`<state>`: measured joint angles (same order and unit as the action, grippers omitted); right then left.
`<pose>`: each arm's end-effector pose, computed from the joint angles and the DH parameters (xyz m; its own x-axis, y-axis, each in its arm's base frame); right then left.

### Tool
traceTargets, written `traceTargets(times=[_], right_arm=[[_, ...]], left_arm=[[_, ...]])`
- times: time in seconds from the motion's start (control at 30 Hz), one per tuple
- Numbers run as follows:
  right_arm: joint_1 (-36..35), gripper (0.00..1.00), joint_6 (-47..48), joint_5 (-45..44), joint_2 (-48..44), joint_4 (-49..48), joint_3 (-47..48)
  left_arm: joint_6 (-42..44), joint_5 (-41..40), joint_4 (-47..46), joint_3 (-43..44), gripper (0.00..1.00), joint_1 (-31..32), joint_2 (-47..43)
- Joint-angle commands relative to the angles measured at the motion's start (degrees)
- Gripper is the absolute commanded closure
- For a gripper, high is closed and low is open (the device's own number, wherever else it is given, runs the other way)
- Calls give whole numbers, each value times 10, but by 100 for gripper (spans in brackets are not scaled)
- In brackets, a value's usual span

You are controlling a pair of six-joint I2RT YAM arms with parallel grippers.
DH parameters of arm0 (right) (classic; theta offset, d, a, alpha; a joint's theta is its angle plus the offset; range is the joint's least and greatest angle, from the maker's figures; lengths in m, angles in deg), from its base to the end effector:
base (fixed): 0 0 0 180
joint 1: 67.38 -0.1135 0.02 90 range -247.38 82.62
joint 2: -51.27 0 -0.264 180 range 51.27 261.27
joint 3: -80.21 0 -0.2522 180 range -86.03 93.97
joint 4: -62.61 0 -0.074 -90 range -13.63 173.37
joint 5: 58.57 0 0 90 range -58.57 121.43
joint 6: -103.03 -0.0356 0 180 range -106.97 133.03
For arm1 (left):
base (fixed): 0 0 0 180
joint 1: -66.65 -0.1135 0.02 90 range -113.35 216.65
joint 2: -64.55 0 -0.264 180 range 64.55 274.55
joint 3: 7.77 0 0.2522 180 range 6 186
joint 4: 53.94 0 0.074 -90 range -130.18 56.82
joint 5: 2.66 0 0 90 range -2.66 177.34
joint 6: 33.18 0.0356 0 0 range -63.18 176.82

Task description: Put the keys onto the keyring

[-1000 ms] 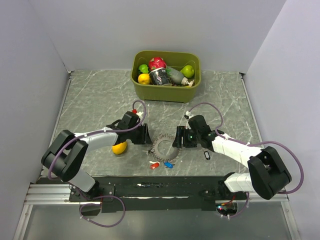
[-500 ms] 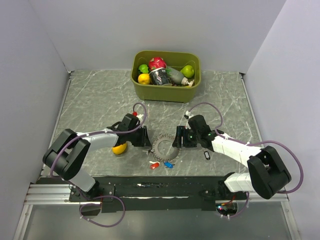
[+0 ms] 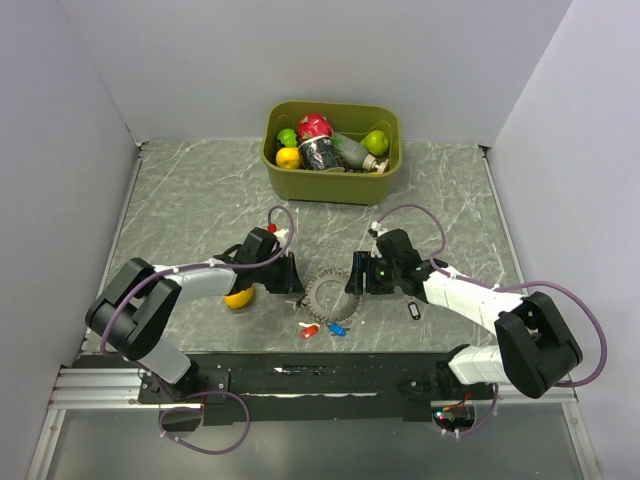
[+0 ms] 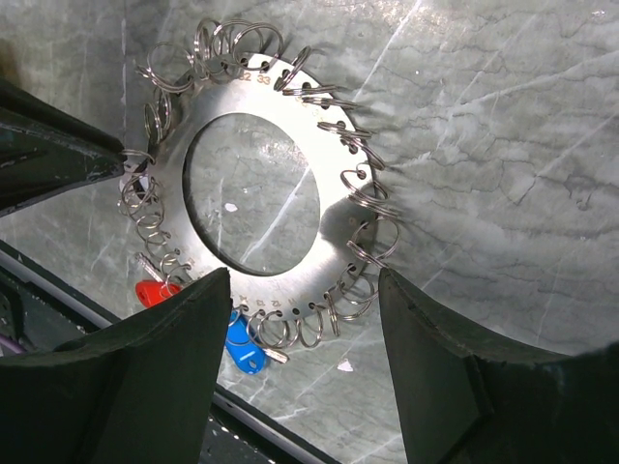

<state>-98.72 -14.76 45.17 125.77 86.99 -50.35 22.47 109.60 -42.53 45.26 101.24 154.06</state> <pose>0.2079 0.1365 0.1786 -0.8711 -0.0002 -0.4911 -0.2611 0.8471 0.4628 0.2329 -0.1770 0.1482 -0.9187 -0.0008 -0.3950 0.2618 0.7476 -0.6104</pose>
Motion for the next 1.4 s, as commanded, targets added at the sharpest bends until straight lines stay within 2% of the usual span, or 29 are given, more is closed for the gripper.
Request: traceTargets(times=[0.0, 0.37, 0.7, 0.93, 1.03, 1.07, 1.13, 1.27, 1.37], right_arm=[[-5, 31, 4, -13, -11, -2, 28], [-11, 31, 5, -19, -12, 1, 23], [-23, 32, 4, -20, 20, 0, 30], [-22, 38, 2, -25, 35, 1, 26], [-23, 55, 1, -21, 44, -9, 24], [-23, 70, 1, -24, 52, -9, 24], [-22, 86, 6, -48, 62, -2, 32], [-23, 98, 20, -67, 95, 14, 71], [-22, 100, 31, -85, 129, 23, 106]], left_arm=[[-5, 8, -27, -3, 80, 3, -42], [-7, -20, -34, -23, 68, 3, -102], [-20, -39, -43, -20, 58, 3, -73], [-16, -71, -20, -2, 57, 3, -35], [-14, -70, -15, 8, 59, 3, -20], [-13, -66, -20, 7, 61, 2, -18], [-13, -63, -25, 4, 68, 3, -15], [-14, -19, -47, -6, 74, 7, -11], [-11, 1, -64, -13, 76, 15, -10]])
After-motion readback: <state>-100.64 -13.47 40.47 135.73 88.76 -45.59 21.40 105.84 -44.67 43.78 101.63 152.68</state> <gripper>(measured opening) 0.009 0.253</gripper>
